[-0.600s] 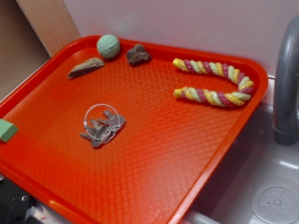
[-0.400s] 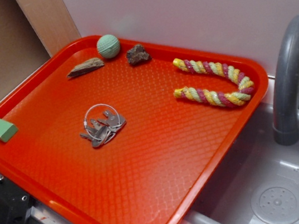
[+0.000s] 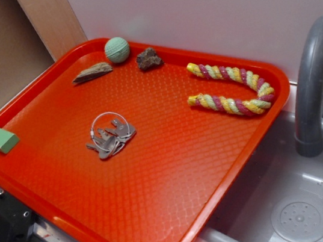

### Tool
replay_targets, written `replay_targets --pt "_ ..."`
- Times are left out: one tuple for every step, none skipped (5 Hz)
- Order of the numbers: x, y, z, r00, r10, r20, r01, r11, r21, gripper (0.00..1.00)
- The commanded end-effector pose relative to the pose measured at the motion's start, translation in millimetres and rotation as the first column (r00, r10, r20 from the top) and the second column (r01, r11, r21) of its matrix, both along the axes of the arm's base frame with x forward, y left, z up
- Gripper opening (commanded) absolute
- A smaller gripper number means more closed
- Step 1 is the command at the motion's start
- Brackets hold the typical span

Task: Grab the silver keys.

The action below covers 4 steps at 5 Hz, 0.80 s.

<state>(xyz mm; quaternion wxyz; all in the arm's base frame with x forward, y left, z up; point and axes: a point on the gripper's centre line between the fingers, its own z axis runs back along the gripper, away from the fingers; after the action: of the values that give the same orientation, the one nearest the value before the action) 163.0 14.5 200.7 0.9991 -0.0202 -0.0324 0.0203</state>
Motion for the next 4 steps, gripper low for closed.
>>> replay_targets --pt "45 2 -78 0.996 -0.048 0.076 0.061 0.982 -0.178 1.00" --pt "36 -30 -118 0.990 -0.138 0.014 0.136 0.956 -0.258 1.00" --pt "37 -34 -134 0.985 -0.171 0.032 0.174 0.955 -0.242 1.00" --pt "48 -25 -145 0.982 -0.188 0.037 0.191 0.963 -0.191 1.00"
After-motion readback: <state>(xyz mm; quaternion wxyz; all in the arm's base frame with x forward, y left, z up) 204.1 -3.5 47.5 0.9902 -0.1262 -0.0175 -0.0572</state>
